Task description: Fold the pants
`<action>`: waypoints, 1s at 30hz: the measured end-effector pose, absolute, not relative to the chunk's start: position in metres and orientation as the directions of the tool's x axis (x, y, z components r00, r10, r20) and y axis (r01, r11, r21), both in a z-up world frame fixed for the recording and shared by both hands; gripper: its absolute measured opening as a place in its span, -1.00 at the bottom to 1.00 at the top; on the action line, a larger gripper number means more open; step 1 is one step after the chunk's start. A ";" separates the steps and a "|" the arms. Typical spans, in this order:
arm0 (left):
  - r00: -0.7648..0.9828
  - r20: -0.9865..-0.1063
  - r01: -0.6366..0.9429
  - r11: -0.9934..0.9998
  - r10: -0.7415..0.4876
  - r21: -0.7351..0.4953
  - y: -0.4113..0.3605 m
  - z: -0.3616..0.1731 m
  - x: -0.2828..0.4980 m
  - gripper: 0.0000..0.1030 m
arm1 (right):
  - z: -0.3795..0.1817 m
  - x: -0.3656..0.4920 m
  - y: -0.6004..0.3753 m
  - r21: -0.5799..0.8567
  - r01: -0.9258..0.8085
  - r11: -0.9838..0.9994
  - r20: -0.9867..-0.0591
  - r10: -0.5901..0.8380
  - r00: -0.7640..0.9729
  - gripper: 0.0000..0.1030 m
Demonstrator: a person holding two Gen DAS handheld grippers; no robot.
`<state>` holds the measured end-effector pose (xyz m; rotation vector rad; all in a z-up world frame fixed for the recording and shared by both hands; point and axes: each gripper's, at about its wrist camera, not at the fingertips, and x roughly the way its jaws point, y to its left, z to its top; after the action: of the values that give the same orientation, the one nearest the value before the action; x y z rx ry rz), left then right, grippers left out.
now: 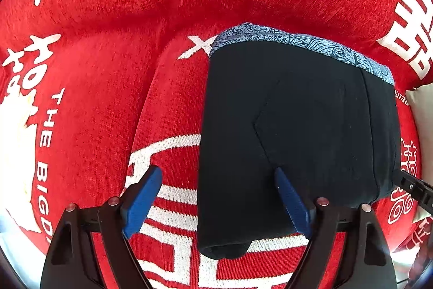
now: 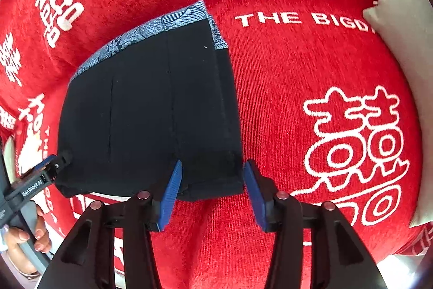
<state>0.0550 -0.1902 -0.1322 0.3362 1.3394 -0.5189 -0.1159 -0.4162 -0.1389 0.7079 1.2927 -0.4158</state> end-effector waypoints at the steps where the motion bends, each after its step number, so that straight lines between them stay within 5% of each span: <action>1: 0.139 -0.976 0.535 0.842 -0.165 -0.066 -0.190 -0.132 0.056 0.68 | -0.138 -0.115 -0.415 0.233 0.641 0.731 -0.966 0.098 0.239 0.00; 19: 0.122 -0.977 0.537 0.840 -0.174 -0.083 -0.189 -0.133 0.060 0.68 | -0.139 -0.104 -0.410 0.217 0.650 0.729 -0.970 0.088 0.226 0.10; 30: 0.100 -0.960 0.532 0.829 -0.263 -0.172 -0.177 -0.114 0.067 0.68 | -0.129 -0.111 -0.418 0.245 0.656 0.714 -0.963 0.102 0.249 0.33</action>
<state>0.0672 -0.1767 -0.1145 0.2413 1.3496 -0.5963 -0.1114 -0.4185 -0.1287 0.7198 1.2862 -0.4259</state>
